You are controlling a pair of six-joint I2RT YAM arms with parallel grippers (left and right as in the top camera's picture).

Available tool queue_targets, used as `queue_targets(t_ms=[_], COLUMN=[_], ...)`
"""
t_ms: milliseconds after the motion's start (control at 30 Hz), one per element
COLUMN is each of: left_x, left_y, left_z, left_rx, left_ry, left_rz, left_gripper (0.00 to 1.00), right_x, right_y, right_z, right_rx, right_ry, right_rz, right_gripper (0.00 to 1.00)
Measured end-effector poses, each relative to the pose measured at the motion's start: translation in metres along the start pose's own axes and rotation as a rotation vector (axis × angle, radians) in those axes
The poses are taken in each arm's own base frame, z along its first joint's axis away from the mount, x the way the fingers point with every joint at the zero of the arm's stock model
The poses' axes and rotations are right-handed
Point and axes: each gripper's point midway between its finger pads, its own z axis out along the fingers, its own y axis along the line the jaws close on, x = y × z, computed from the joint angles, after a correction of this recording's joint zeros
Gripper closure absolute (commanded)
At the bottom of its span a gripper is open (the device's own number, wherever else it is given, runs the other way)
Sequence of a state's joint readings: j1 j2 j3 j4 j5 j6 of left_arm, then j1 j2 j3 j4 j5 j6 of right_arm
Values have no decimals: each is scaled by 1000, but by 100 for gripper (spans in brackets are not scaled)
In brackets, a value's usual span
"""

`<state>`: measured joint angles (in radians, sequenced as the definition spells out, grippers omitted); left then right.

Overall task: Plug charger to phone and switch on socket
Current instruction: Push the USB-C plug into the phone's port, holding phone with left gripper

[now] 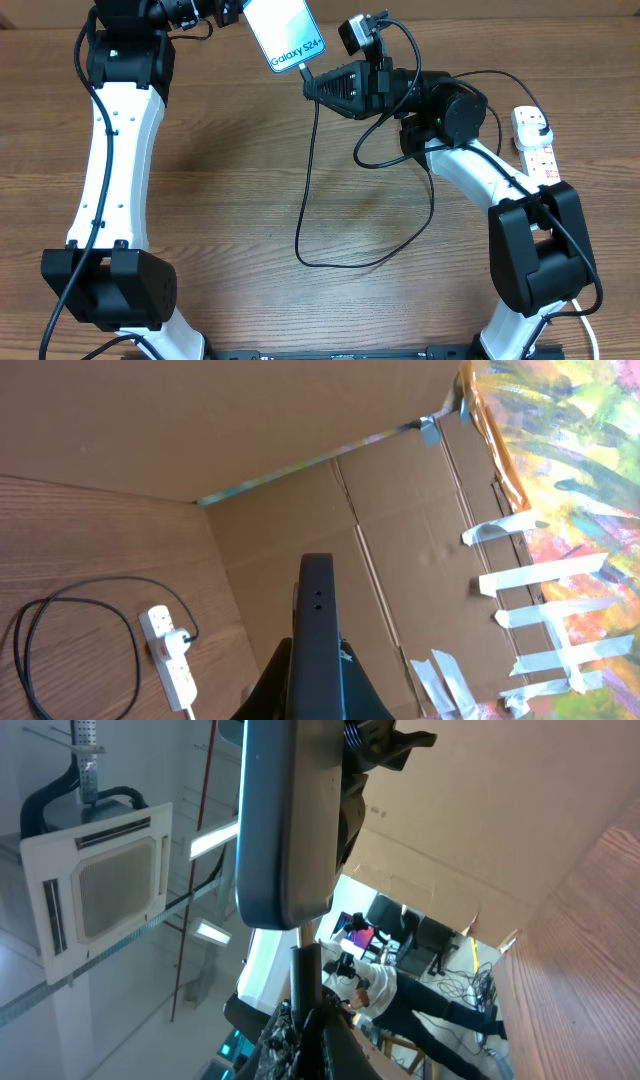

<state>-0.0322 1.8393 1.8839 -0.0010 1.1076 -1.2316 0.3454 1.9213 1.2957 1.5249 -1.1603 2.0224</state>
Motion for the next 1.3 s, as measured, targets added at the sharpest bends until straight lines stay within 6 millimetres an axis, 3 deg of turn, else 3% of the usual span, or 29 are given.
queue_targets(t_ms=[1300], left_x=[5], left_y=[-3], left_z=[7], left_rx=[9], left_ry=[13], left_rz=[62], left_gripper=[95], right_x=[-3], right_y=[0], right_z=[-2], right_rx=[1], right_ry=[-12], right_rz=[5], right_gripper=[96])
